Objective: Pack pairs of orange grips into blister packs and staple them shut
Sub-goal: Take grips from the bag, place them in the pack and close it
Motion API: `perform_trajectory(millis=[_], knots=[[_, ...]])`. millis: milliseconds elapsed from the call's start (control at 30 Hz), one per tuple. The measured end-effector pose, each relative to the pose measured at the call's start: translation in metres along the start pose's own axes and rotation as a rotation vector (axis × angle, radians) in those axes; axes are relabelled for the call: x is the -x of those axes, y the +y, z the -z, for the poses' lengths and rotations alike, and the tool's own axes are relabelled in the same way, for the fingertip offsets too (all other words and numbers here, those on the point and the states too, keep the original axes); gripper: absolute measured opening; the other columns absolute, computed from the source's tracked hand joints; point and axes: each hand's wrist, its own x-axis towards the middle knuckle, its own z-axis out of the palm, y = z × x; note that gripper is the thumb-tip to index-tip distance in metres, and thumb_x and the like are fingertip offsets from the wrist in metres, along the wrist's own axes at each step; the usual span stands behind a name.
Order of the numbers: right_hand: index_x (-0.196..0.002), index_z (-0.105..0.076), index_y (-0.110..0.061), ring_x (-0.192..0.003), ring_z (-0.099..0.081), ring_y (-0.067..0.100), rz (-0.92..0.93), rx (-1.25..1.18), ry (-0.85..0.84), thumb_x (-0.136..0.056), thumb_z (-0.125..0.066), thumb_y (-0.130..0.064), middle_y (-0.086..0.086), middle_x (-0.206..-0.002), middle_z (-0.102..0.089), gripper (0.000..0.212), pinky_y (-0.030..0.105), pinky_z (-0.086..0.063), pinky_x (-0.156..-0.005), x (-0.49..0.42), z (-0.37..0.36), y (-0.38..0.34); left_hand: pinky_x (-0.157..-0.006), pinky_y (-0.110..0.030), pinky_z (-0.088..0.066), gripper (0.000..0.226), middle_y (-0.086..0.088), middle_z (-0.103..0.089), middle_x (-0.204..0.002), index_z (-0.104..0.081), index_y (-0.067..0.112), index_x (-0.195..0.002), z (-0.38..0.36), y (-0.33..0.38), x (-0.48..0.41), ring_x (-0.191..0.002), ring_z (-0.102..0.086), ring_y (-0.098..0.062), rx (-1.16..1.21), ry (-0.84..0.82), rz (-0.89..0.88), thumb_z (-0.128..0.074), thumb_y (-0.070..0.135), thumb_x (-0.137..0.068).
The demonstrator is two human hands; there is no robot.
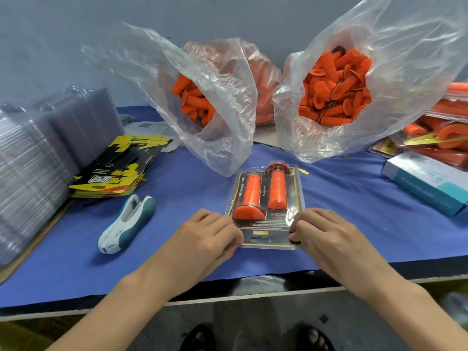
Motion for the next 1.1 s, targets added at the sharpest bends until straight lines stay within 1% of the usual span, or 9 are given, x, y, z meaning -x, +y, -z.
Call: perform_trajectory(millis=[100, 167, 333, 533, 633, 733, 800, 1000, 1100], knots=[[-0.083, -0.058, -0.019, -0.086, -0.061, 0.023, -0.004, 0.097, -0.011, -0.082, -0.071, -0.008, -0.004, -0.091, -0.060, 0.018, 0.034, -0.045, -0.089, -0.001, 0.003, -0.007, -0.064, -0.035, -0.046, 0.019, 0.001, -0.053, -0.075, -0.060, 0.016, -0.080, -0.003, 0.016, -0.008, -0.065, -0.048, -0.022, -0.052, -0.002, -0.023, -0.052, 0.012, -0.097], [-0.082, -0.055, -0.021, -0.082, -0.058, 0.021, 0.044, 0.102, -0.003, -0.089, -0.062, -0.019, -0.005, -0.088, -0.058, 0.010, 0.036, -0.047, -0.084, -0.003, -0.001, -0.023, -0.064, -0.032, -0.042, 0.011, 0.001, -0.052, -0.077, -0.059, 0.018, -0.083, -0.005, 0.027, -0.010, -0.067, -0.047, -0.021, -0.070, -0.054, -0.037, -0.060, 0.010, -0.091], [-0.083, -0.054, -0.022, -0.074, -0.050, 0.016, 0.059, -0.002, -0.043, -0.090, -0.070, -0.022, -0.008, -0.083, -0.051, 0.017, 0.028, -0.045, -0.071, -0.006, -0.003, -0.036, -0.065, -0.031, -0.042, 0.009, 0.001, -0.052, -0.080, -0.060, 0.017, -0.088, -0.004, 0.046, -0.010, -0.070, -0.047, -0.020, -0.018, -0.091, -0.002, -0.058, 0.014, -0.095], [-0.086, -0.058, -0.020, -0.082, -0.052, 0.016, 0.075, -0.189, -0.124, -0.099, -0.053, -0.029, -0.009, -0.093, -0.055, 0.017, 0.027, -0.044, -0.072, 0.004, 0.004, -0.018, -0.070, -0.028, -0.045, 0.014, 0.002, -0.058, -0.085, -0.061, 0.016, -0.083, 0.001, 0.032, -0.012, -0.073, -0.050, -0.019, 0.076, -0.133, -0.127, -0.056, 0.016, -0.096], [-0.085, -0.061, -0.020, -0.087, -0.054, 0.016, 0.031, -0.194, -0.068, -0.099, -0.049, -0.029, -0.008, -0.095, -0.057, 0.020, 0.027, -0.043, -0.082, 0.003, 0.005, -0.005, -0.070, -0.029, -0.045, 0.012, 0.001, -0.058, -0.089, -0.059, 0.015, -0.084, -0.004, 0.024, -0.015, -0.074, -0.050, -0.020, 0.129, -0.147, -0.142, -0.059, 0.013, -0.096], [-0.089, -0.063, -0.020, -0.098, -0.058, 0.021, 0.021, -0.038, 0.013, -0.093, -0.062, -0.019, -0.005, -0.104, -0.061, 0.004, 0.028, -0.039, -0.095, -0.002, -0.001, -0.004, -0.071, -0.033, -0.048, 0.013, 0.000, -0.056, -0.087, -0.059, 0.014, -0.086, -0.013, 0.022, -0.021, -0.073, -0.047, -0.021, 0.107, -0.111, -0.122, -0.058, 0.011, -0.098], [-0.094, -0.066, -0.023, -0.100, -0.058, 0.019, 0.037, 0.007, 0.035, -0.093, -0.064, -0.027, -0.006, -0.107, -0.062, 0.005, 0.032, -0.042, -0.098, -0.005, -0.007, -0.011, -0.070, -0.033, -0.047, 0.011, 0.000, -0.055, -0.087, -0.060, 0.014, -0.088, -0.017, 0.021, -0.024, -0.073, -0.048, -0.021, 0.095, -0.079, -0.115, -0.059, 0.010, -0.098], [-0.086, -0.061, -0.021, -0.077, -0.055, 0.023, 0.060, 0.058, 0.035, -0.091, -0.071, -0.019, -0.005, -0.089, -0.060, 0.011, 0.035, -0.050, -0.070, -0.007, -0.011, -0.018, -0.072, -0.029, -0.046, 0.011, 0.000, -0.059, -0.082, -0.062, 0.013, -0.085, -0.021, 0.021, -0.028, -0.068, -0.051, -0.022, 0.070, 0.030, -0.104, -0.063, 0.011, -0.096], [-0.087, -0.061, -0.022, -0.077, -0.051, 0.020, 0.053, 0.036, -0.023, -0.083, -0.077, -0.009, -0.007, -0.089, -0.059, 0.020, 0.030, -0.048, -0.066, -0.004, -0.007, -0.013, -0.065, -0.035, -0.049, 0.019, 0.001, -0.061, -0.083, -0.065, 0.012, -0.084, -0.021, 0.017, -0.025, -0.070, -0.053, -0.021, 0.079, 0.040, -0.081, -0.057, 0.017, -0.101]])
